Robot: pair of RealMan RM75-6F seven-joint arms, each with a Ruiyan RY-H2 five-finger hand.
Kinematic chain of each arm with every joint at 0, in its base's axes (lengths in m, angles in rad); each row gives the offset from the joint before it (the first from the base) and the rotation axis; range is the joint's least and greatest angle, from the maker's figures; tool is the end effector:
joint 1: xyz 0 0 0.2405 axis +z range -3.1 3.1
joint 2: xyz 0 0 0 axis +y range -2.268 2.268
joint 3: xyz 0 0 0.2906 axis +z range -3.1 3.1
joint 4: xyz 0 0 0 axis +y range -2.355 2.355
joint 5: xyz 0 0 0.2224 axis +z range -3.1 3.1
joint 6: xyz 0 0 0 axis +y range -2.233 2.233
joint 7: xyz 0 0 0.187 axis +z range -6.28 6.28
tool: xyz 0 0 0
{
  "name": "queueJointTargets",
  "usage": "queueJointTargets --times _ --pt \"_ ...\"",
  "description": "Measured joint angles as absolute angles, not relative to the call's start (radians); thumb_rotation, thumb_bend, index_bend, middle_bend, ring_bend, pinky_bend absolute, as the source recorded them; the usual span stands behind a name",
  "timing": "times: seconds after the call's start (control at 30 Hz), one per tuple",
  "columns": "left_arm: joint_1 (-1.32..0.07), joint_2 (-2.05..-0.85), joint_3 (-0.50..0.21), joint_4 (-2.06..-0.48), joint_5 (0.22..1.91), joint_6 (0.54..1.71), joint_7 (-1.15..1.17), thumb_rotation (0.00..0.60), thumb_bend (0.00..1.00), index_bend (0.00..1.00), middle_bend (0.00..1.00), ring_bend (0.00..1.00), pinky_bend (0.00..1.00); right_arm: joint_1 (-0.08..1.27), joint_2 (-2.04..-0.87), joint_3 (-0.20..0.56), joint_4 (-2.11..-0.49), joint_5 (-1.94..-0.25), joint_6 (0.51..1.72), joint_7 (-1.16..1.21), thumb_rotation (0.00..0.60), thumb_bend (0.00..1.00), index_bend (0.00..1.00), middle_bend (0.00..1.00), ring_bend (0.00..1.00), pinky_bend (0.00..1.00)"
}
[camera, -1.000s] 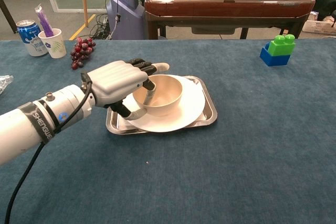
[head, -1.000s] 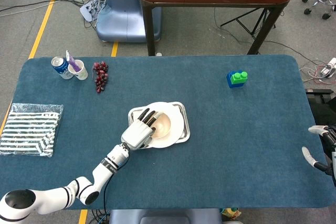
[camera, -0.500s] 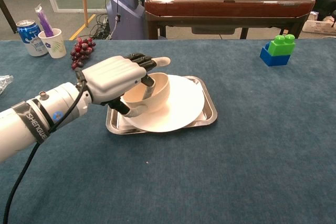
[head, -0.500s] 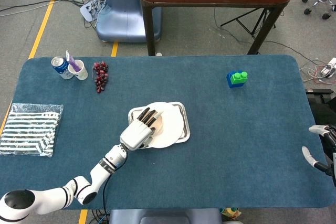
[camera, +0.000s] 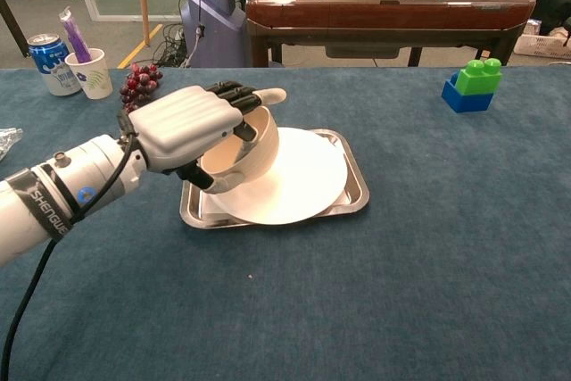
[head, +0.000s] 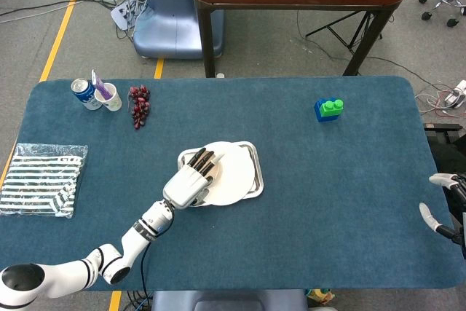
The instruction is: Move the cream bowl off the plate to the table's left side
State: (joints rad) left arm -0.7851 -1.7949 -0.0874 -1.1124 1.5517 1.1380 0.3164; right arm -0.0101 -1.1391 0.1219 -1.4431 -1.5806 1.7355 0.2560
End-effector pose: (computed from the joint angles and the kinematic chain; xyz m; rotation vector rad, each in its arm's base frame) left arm -0.1184 0.3905 -0.1005 -2.0316 -0.3750 -1.0852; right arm -0.3562 -0.2027 0.2203 1.2110 -0.7493 1.1654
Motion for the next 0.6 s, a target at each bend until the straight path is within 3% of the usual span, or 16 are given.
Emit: queueJointTargets --times 0.6 --pt "-0.746 -1.68 -0.098 -1.177 1.531 1.167 0.391 0.6 0.36 0.62 0.0 0.0 0.04 -0.012 -1.139 0.126 -1.441 -1.574 1.736 0.262 0.6 0.35 0.35 0.36 0.25 0.49"
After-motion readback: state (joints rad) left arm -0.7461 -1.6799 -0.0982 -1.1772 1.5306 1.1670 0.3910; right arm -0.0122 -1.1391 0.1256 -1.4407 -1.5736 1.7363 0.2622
